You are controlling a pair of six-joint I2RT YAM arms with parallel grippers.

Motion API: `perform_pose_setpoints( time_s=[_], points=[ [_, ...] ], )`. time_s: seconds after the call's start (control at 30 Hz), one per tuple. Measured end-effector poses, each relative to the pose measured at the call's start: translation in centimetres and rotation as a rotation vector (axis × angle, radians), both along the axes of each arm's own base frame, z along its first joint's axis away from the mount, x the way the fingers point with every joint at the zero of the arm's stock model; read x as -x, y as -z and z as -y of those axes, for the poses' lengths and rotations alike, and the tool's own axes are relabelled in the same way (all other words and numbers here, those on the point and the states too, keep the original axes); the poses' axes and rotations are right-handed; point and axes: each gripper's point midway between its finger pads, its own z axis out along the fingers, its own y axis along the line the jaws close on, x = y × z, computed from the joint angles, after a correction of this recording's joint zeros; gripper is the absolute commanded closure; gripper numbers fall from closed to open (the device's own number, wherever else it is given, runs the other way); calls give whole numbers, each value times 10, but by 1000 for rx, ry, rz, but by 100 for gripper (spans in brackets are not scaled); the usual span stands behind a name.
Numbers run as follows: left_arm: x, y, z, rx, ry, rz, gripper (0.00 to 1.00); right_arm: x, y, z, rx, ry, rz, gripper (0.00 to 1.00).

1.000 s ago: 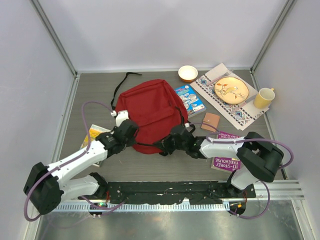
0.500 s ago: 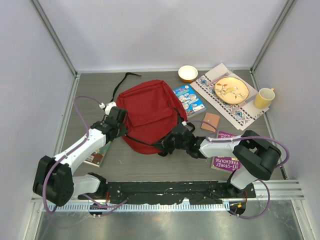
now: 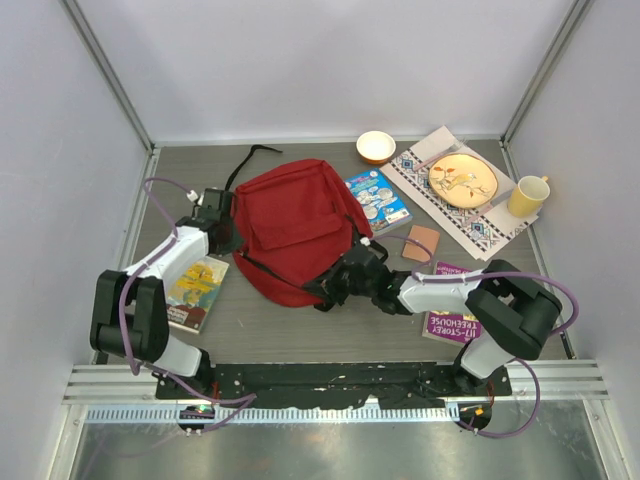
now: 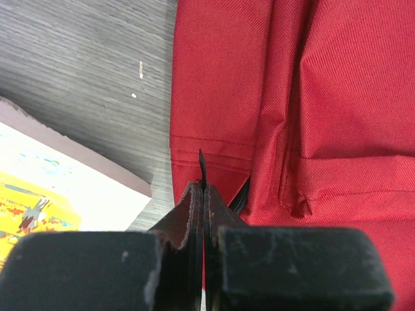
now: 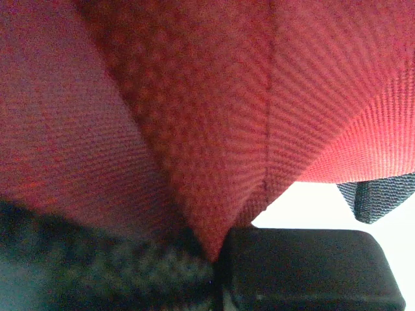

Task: Pack the student bag
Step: Unzip the student bag at the center of the board.

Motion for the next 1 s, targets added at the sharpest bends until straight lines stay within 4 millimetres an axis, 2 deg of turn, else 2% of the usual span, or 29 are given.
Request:
perform_pose_setpoints(
  time_s=[0.13,0.17,0.2,0.23,0.33,0.4,0.43,0.47,0.5,0.53,0.57,0.63,0.7,0.8,0.87,1.0],
  points=[
    [-5,2,-2,33,-7,-14,100,-2,-1,-3,1,-12,9,99],
    [-6,1,0,45,-2,-11,97,-2,0,-3,3,-14,10,99],
    [-8,-1,1,55,2,-7,90,-1,0,-3,6,-18,10,99],
    [-9,-2,2,66,8,-1,73,-1,1,-3,7,-22,10,99],
    [-13,-10,-1,66,11,31,41,0,7,-6,17,-45,-3,99],
    [-18,-22,-6,73,-3,77,30,0,11,-11,16,-62,-20,91],
    [-19,-30,-7,76,-5,98,20,0,13,-15,11,-74,-28,82],
    [-19,-37,-7,76,-4,118,16,0,14,-19,1,-88,-33,78],
    [-20,-45,-9,77,-4,138,12,-1,14,-25,-14,-106,-34,69],
    [-20,-55,-9,79,-2,161,5,-1,13,-30,-28,-122,-33,50],
    [-21,-65,-9,81,0,186,1,-1,11,-36,-46,-146,-26,43],
    [-19,-83,-9,83,3,231,0,-2,2,-45,-77,-181,4,29],
    [-14,-101,-11,79,4,275,0,-4,-9,-47,-86,-203,61,24],
    [-1,-124,-18,60,-8,331,0,-6,-26,-36,-29,-217,168,23],
    [7,-134,-23,46,-23,359,0,-9,-46,-25,20,-212,261,23],
    [26,-133,-35,14,-57,355,0,-20,-94,3,105,-156,466,23]
  ],
)
